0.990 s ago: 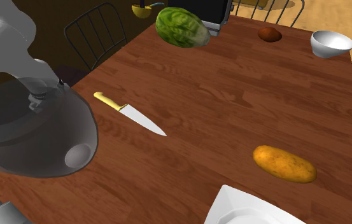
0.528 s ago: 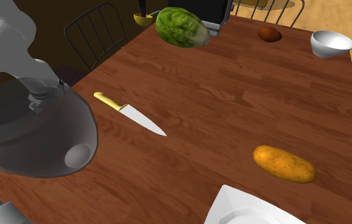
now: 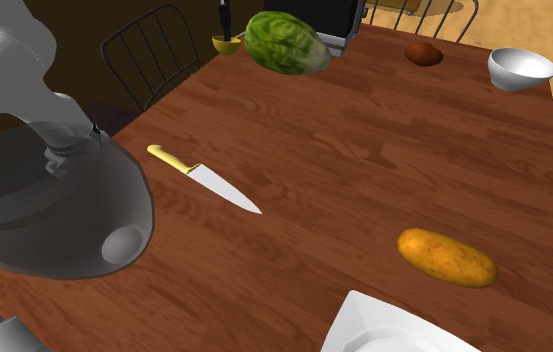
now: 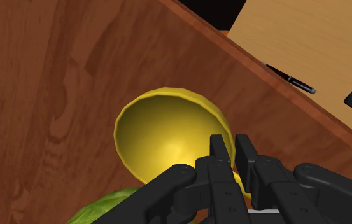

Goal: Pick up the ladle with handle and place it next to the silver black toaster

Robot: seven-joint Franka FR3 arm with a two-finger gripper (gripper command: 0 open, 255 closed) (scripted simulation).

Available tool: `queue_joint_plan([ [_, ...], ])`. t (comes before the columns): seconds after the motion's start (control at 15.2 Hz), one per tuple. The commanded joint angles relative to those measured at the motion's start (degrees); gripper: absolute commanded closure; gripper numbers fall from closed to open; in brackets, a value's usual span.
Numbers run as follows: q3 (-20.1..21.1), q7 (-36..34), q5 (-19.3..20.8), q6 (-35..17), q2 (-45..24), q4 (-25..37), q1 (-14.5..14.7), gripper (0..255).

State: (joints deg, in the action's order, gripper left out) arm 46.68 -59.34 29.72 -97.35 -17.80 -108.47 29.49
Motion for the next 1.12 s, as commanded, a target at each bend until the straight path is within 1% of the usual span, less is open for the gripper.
queue_joint_plan([
  [0.0,-0.34,-0.82,0.81,-1.14,-1.05,-0.59,0.26,255],
  [0.46,-0.35,-0.82,0.81,-1.14,-1.05,-0.59,0.27,255],
  [0.53,-0.35,-0.82,0.81,-1.14,-1.05,-0.59,0.27,0],
  [0.86,-0.35,-0.82,0.81,-1.14,-1.05,-0.59,0.27,0],
  [1.06,0.35,-0.2,-0.13,4.29,-1.27,4.98,2.01,0],
])
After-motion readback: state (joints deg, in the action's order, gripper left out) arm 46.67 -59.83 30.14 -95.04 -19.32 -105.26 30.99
